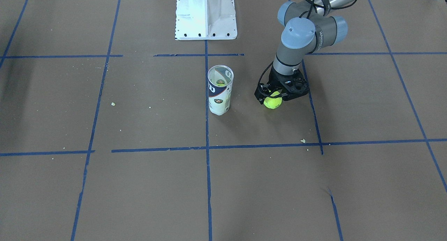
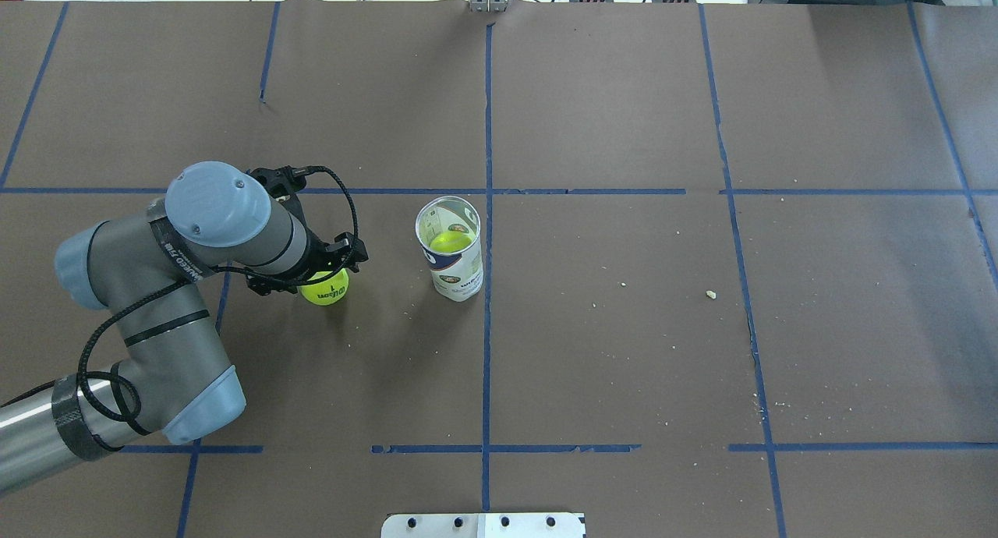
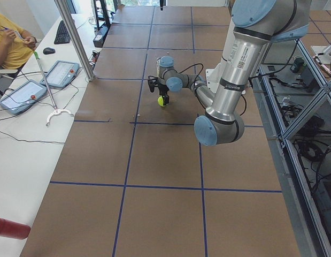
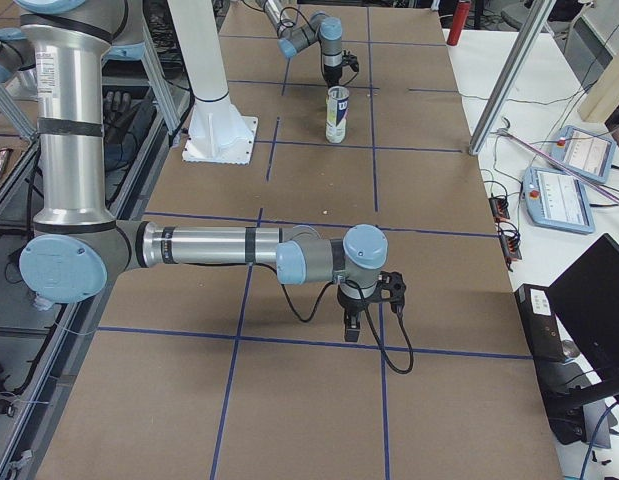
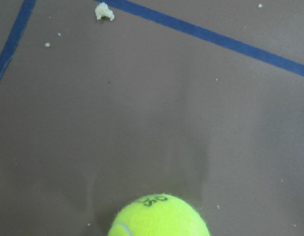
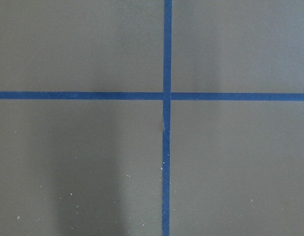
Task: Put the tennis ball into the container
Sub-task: 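Lower the left gripper over the tennis ball and close on it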
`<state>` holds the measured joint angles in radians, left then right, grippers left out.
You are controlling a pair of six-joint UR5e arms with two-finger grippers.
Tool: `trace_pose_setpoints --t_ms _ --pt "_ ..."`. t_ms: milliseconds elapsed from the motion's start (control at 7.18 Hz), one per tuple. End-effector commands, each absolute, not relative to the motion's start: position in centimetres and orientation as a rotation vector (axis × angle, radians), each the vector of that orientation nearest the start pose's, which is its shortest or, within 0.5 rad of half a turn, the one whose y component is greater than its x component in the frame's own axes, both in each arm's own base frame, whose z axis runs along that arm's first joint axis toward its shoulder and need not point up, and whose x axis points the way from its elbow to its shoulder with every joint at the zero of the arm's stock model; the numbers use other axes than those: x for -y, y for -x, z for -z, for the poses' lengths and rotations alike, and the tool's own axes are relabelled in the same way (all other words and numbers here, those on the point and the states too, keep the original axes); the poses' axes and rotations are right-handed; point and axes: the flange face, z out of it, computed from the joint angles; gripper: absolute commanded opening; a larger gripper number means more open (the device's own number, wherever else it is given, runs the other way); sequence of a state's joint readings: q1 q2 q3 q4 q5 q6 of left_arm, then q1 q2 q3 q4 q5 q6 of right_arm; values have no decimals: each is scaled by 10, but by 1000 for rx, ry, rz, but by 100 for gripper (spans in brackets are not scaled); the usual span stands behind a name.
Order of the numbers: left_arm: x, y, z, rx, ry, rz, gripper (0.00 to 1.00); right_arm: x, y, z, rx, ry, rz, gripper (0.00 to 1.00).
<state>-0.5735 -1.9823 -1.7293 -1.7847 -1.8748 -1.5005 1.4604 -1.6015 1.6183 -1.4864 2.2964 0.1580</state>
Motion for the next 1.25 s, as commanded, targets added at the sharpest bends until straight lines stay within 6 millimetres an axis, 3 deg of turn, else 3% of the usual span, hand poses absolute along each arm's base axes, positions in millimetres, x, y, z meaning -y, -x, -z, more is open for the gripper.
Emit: trace_pose_setpoints --t_ms 0,278,418,557,696,835,1114 --pt "434 -482 -341 -827 28 350 95 490 -13 -645 731 1 -9 100" --pt "434 -483 -345 -823 30 348 86 490 -13 -645 731 1 -9 100" --pt "434 -483 -343 -828 28 347 54 490 -13 -645 731 1 -9 100" --pt "434 -483 -342 -829 27 345 12 490 -13 -645 731 1 -9 100" --pt "431 -478 -330 -848 25 343 0 490 -13 -645 731 1 -9 100" --pt "433 -451 -297 -908 -3 363 0 490 -13 -645 731 1 -9 100" --pt "444 -374 -216 -1042 49 445 0 490 -13 -645 731 1 -9 100"
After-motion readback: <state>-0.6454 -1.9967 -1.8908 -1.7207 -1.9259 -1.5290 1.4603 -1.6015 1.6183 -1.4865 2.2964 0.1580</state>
